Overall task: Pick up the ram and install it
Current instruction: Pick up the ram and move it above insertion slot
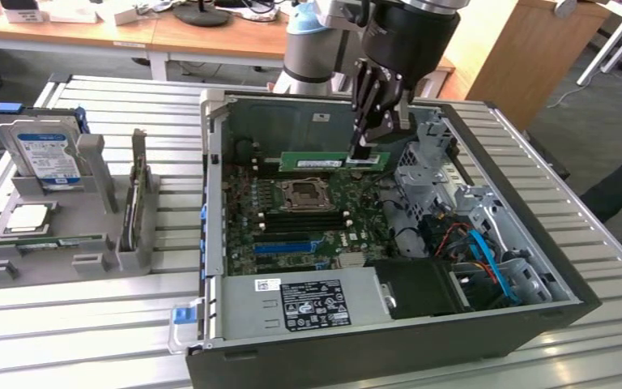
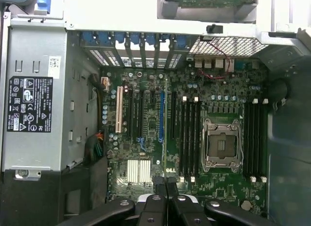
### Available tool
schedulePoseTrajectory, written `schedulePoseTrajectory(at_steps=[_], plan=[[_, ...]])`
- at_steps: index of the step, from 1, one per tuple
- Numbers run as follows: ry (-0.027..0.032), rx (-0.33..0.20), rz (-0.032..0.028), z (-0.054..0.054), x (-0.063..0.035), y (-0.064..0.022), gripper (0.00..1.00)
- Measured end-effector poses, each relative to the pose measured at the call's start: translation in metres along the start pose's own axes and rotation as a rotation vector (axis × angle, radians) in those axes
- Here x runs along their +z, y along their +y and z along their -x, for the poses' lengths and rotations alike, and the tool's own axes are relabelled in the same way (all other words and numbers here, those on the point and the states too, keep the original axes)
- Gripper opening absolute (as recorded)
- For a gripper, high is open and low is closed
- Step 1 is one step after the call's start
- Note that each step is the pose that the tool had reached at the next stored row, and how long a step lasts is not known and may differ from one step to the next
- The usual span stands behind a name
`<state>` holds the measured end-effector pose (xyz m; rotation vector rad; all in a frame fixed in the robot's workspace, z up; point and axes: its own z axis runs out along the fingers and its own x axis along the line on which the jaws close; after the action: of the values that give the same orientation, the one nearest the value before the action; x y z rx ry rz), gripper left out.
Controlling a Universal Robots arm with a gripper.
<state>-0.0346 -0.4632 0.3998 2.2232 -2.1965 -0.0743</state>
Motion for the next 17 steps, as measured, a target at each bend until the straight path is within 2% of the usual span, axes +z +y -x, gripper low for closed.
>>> schedulePoseTrajectory(at_steps=[17], plan=[[-0.0001, 0.000, 0.0000, 0.024, 0.0016, -0.0007, 0.12]])
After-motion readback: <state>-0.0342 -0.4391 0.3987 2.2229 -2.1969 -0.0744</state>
